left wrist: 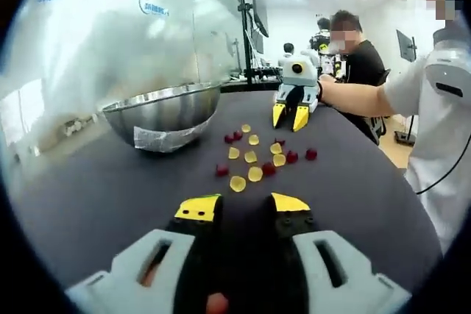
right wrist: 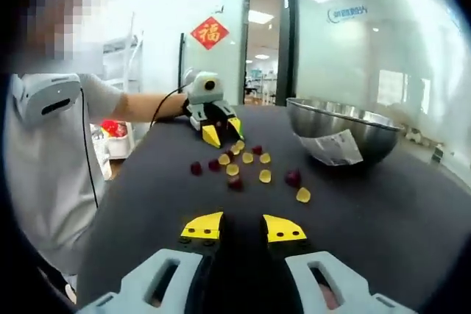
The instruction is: Pick candy and put bowl
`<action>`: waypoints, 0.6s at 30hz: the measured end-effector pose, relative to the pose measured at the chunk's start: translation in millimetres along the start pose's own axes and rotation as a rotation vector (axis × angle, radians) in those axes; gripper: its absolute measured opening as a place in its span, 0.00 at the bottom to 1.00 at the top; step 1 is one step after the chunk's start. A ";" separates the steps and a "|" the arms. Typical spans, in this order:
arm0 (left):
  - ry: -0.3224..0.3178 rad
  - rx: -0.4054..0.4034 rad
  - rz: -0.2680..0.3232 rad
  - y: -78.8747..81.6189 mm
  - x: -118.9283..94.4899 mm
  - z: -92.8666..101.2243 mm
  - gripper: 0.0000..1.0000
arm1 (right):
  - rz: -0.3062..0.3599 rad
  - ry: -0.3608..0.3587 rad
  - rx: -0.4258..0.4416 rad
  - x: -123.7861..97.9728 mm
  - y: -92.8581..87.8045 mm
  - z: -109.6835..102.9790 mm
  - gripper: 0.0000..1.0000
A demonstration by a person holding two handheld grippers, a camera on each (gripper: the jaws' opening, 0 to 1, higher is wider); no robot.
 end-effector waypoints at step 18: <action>-0.016 0.050 0.015 9.3 27.0 5.1 0.11 | 0.002 0.082 -0.061 45.8 15.3 -14.0 0.06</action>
Point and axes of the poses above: the point that each gripper's makers call its tool centre point, and the gripper's own axes: x roughly forward along the fingers, z roughly to its right, y roughly out of its top, the point moved 8 cm from there along -x, roughly backward along the fingers, and after that the axes turned 10 degrees about x, right-handed, at the moved point
